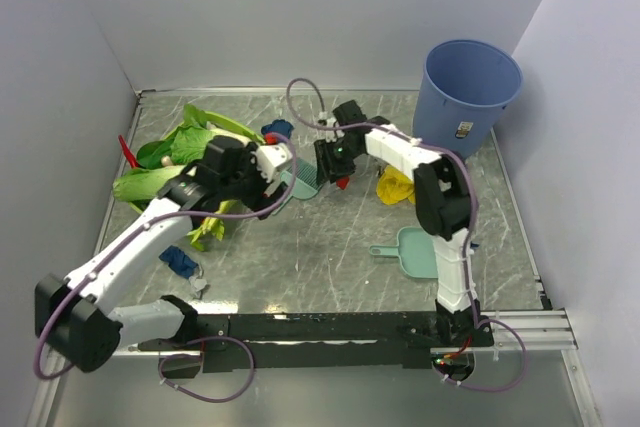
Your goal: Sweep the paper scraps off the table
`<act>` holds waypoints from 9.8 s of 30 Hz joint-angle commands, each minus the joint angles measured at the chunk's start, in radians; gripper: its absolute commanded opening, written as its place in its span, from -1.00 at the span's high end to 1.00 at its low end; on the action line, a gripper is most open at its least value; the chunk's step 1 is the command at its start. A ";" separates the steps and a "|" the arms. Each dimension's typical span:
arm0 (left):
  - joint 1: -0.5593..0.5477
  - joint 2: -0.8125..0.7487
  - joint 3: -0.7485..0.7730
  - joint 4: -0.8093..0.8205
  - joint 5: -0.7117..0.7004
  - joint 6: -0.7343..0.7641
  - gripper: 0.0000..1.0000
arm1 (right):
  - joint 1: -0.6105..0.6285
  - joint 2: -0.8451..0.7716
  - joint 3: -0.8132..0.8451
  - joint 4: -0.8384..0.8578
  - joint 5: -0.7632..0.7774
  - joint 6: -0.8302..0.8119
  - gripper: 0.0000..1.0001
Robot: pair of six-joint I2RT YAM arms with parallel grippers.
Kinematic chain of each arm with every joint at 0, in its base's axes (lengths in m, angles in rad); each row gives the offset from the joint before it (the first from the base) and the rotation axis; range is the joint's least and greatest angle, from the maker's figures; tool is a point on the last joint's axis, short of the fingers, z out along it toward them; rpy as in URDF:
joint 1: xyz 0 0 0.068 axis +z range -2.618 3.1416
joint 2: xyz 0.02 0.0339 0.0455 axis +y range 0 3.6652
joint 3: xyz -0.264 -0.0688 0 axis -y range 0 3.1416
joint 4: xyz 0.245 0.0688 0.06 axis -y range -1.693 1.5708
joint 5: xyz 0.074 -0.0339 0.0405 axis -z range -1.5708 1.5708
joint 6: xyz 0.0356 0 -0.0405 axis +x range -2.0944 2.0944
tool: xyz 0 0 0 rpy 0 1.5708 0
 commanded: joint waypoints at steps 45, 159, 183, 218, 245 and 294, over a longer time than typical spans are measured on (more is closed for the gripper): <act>-0.083 0.769 0.245 0.066 -0.184 -0.143 -0.09 | -0.178 -0.756 -0.234 0.027 -0.145 -0.257 -0.72; 0.245 0.394 0.412 0.296 0.898 -0.356 -0.75 | -0.156 -0.413 0.071 -0.483 -0.810 -0.858 1.00; 0.214 0.443 0.435 0.258 1.014 -0.392 -0.19 | -0.156 -0.332 0.165 -0.473 -0.896 -0.802 1.00; 0.229 0.472 0.532 -0.093 0.965 -0.161 0.98 | -0.220 -0.681 -0.235 -0.117 -0.490 -0.702 -0.99; 0.236 0.300 0.325 -0.103 0.620 -0.128 0.98 | -0.253 -0.677 -0.676 -0.278 0.069 -1.429 -0.12; 0.340 0.311 0.480 -0.308 0.442 0.070 0.99 | -0.070 -0.425 -0.423 -0.354 -0.190 -0.632 -0.49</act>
